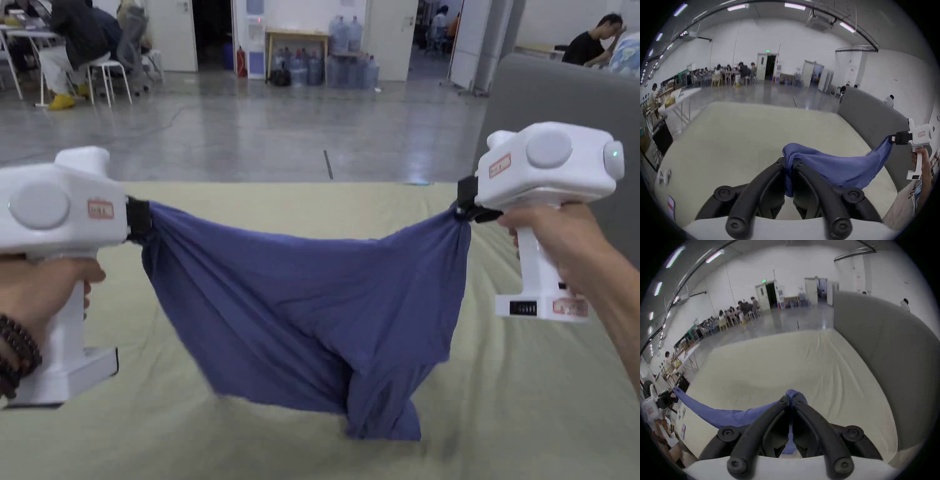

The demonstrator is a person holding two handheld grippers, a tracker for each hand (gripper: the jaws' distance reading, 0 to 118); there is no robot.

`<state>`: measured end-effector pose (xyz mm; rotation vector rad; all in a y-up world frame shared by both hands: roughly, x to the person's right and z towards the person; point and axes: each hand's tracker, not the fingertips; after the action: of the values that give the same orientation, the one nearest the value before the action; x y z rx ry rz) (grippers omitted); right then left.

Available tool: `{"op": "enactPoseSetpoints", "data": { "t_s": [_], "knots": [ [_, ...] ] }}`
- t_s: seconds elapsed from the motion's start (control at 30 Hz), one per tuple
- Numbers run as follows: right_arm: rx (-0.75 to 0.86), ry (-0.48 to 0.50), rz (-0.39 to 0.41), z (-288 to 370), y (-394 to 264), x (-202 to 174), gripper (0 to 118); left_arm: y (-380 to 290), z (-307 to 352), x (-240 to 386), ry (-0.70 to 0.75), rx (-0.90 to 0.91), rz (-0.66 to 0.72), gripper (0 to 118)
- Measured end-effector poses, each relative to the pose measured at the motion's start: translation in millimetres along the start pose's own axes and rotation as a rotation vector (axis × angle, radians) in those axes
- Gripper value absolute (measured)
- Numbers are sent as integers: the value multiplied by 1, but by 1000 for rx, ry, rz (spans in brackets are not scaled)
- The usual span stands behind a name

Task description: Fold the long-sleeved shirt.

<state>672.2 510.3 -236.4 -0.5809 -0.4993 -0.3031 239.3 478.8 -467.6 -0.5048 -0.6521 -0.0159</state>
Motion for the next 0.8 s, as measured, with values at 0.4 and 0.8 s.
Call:
{"op": "enactPoseSetpoints", "data": {
  "t_s": [0.4,0.8],
  "knots": [
    [287,-55,45,24,230,-68,4,211,-45,1,150,138,-11,5],
    [261,-53,42,-37,221,-74,4,184,-108,-1,187,74,-77,5]
  ]
}}
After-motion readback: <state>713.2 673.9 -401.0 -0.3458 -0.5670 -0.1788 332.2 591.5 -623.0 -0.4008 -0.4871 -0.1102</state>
